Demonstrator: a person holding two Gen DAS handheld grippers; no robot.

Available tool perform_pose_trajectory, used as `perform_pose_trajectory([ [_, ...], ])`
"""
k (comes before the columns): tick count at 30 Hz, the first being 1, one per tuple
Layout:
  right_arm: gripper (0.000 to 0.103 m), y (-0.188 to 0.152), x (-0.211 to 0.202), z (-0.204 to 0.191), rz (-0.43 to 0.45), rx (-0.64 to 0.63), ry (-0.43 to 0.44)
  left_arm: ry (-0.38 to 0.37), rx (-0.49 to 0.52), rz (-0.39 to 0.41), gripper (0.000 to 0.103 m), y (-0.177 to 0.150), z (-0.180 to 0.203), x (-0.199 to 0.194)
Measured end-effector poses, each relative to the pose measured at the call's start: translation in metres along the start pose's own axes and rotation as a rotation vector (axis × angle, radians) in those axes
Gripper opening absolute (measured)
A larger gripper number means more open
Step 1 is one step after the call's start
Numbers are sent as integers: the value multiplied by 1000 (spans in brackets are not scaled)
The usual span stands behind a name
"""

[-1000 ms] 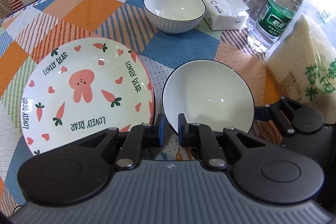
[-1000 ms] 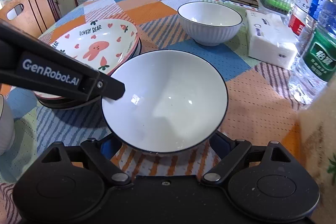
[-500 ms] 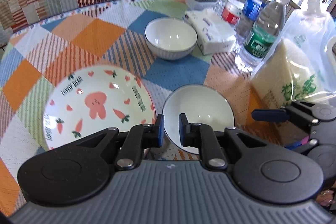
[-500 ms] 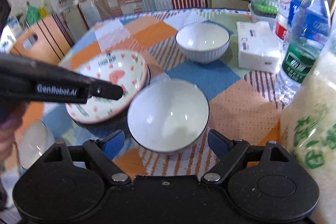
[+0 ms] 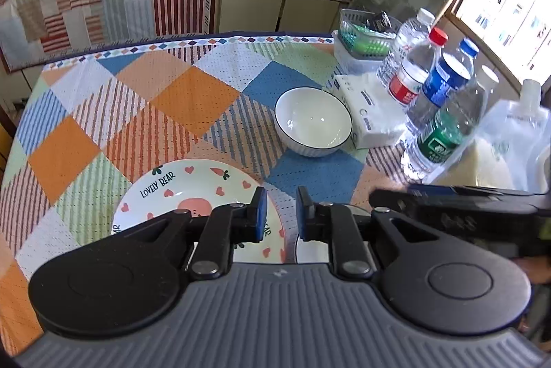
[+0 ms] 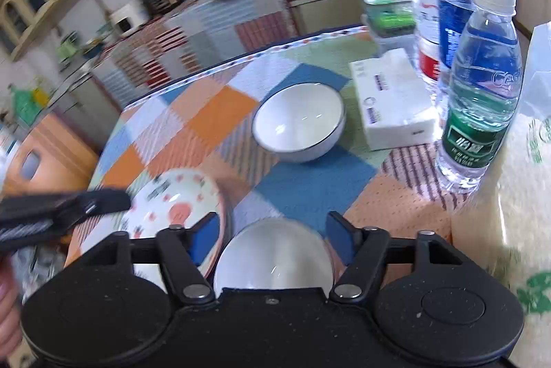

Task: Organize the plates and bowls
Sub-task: 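Lift the bowl with the right gripper and carry it toward the other white bowl, then lower the held bowl into the other white bowl with the right gripper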

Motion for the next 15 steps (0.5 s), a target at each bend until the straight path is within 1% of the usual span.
perform_pose_trajectory([
  [1,66,5,4,1,10,12,-4,8,-1,3,17,1,-1,2],
  [3,65,13,15,3,17,41,-10,23,0,10,18,5,-3,8],
  [6,63,25,32,4,32,73,-2,21,-17,29,21,14,-8,21],
  [8,61,32,45,7,36,88,-3,30,-22,41,23,22,-13,33],
  [11,61,43,65,13,47,124,13,55,-23,35,25,32,-18,57],
  [13,59,48,76,19,54,157,16,58,-47,39,32,37,-21,70],
  [14,58,50,81,22,55,171,21,42,-66,47,35,39,-21,77],
  [15,57,51,87,24,55,182,18,28,-77,51,40,41,-20,85],
])
Point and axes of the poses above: each gripper's, at about its wrist camera, not at the fingertips, and x roughly the way its jaws point, z to its right, y to its top, the point moved 6 cm from there along x, roughly the way its jaws point, and after that the axes turned 11 degrees about -y, right-handed, at the moved point
